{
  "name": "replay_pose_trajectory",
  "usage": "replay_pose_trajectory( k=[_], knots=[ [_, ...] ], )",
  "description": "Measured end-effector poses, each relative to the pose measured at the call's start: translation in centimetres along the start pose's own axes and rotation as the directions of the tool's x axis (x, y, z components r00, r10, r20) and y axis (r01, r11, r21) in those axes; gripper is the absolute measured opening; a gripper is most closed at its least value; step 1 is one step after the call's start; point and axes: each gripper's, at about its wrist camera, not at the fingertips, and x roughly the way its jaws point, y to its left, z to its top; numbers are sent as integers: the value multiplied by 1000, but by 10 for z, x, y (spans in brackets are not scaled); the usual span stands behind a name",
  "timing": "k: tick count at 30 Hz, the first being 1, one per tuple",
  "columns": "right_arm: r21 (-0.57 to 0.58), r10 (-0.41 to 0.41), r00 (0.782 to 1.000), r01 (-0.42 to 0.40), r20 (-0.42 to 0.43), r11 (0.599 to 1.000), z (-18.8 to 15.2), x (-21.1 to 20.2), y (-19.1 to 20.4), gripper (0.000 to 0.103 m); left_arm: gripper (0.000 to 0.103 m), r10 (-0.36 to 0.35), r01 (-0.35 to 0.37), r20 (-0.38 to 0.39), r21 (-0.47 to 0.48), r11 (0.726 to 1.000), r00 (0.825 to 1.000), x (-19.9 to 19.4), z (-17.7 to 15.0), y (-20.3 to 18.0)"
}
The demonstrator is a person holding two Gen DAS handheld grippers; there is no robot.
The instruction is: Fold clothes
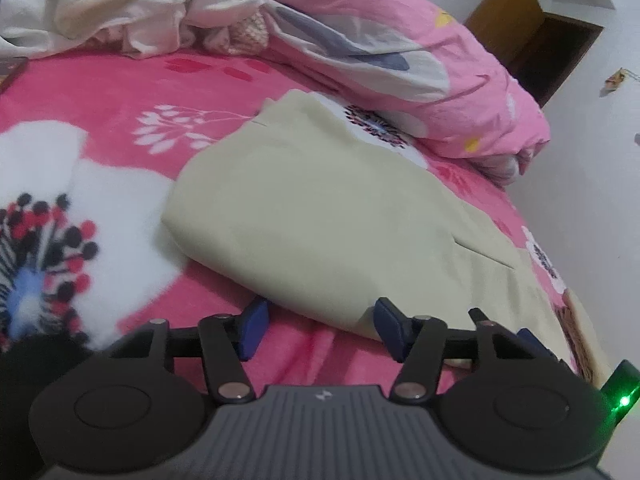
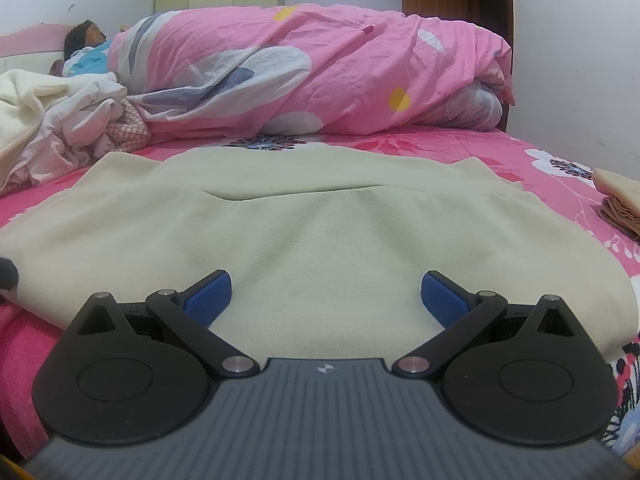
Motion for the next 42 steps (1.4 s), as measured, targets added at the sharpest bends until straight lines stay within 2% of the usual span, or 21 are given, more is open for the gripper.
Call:
replay_pose_trajectory(
  k=[5, 11, 15, 19, 25, 30, 34, 38, 42],
  knots=[
    [-2, -1, 1000, 0, -7, 1000, 1, 0, 1, 102, 53, -67, 71, 67, -70, 995, 996, 10, 6, 15],
    [-3, 0, 1000, 0, -6, 1000, 0, 0, 0, 102, 53, -114, 124, 129, -78, 989, 985, 21, 5, 23],
    [-5, 0, 1000, 0, -6, 1000, 0, -1, 0, 102, 52, -141, 160, 160, -115, 980, 977, 29, 5, 28],
    [-4, 0, 1000, 0, -4, 1000, -1, -1, 1, 102, 45, -169, 201, 196, -157, 967, 966, 27, 11, 31],
    [-7, 0, 1000, 0, 3, 1000, -2, 0, 2, 102, 47, -142, 179, 210, -169, 969, 967, 50, 21, 32],
    [-11, 2, 1000, -2, 9, 1000, -2, 0, 2, 102, 31, -85, 103, 235, -66, 992, 968, 52, 28, 9],
    [-15, 1, 1000, -1, 23, 1000, -5, -1, 2, 102, 26, -73, 56, 270, 70, 996, 960, 43, 34, -16],
    [-22, 0, 999, 1, 41, 1000, -7, -1, 3, 102, 24, -97, 36, 304, 202, 979, 948, 33, 40, -48],
    [-28, 1, 999, 0, 53, 1000, -9, -2, 3, 102, 23, -133, 22, 319, 330, 944, 938, 28, 41, -84]
  ],
)
